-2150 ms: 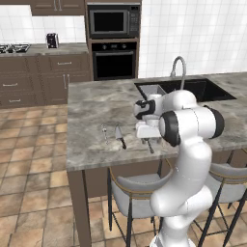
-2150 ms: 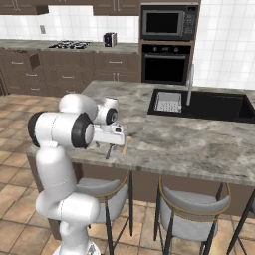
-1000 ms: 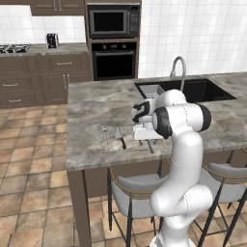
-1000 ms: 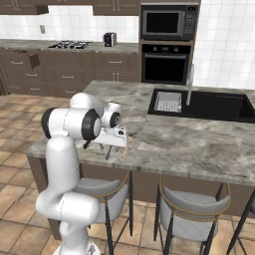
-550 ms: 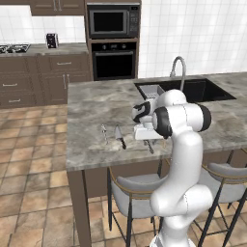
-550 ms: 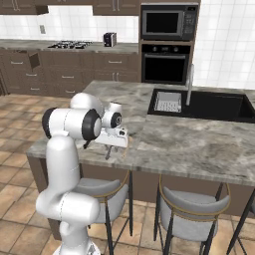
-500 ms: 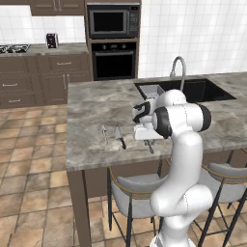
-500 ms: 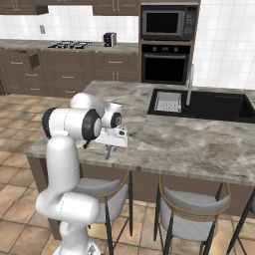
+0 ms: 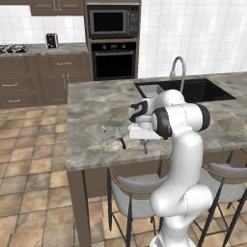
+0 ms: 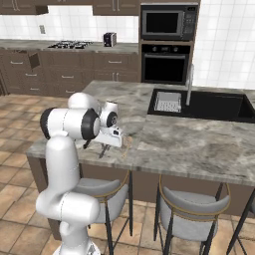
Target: Pick up the metallic utensils from the counter and place them in the open drawer. Make sure not to pick up any wooden utensils.
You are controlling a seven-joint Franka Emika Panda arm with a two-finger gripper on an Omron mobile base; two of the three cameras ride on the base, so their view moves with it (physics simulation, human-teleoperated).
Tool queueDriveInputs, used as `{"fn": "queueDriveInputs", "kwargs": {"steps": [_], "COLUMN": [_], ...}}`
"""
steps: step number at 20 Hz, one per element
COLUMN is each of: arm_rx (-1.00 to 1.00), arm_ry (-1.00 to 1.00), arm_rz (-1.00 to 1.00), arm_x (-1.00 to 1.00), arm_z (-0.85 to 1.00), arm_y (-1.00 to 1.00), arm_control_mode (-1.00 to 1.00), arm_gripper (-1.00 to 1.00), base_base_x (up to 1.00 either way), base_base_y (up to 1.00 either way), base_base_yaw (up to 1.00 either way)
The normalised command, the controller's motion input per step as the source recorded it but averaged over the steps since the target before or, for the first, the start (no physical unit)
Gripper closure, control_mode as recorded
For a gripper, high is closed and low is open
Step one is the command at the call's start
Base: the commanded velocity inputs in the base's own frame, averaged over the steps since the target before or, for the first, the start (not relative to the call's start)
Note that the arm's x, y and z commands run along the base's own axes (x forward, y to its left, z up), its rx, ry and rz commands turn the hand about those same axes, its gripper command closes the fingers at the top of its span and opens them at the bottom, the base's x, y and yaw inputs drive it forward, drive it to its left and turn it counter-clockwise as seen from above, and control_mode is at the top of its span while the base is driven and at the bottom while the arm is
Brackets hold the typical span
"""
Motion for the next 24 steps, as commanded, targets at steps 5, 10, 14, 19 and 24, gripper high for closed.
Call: {"fn": "queueDriveInputs", "kwargs": {"steps": [5, 10, 14, 19, 24], "arm_rx": [-0.01, -0.15, -0.26, -0.16, -0.02], "arm_ry": [-0.12, -0.21, -0.26, -0.07, 0.0], "arm_rz": [-0.04, -0.06, -0.01, 0.0, 0.0], "arm_x": [-0.34, -0.48, -0.4, -0.36, -0.41], "arm_z": [0.68, 0.97, 1.0, 0.95, 0.93], "arm_y": [0.21, 0.11, 0.18, 0.09, 0.0], "arm_control_mode": [-1.0, -1.0, -1.0, -1.0, -1.0], "arm_gripper": [1.0, 1.0, 1.0, 1.0, 1.0], "base_base_x": [0.0, 0.0, 0.0, 0.0, 0.0], "base_base_y": [0.0, 0.0, 0.0, 0.0, 0.0], "base_base_yaw": [0.0, 0.0, 0.0, 0.0, 0.0]}}
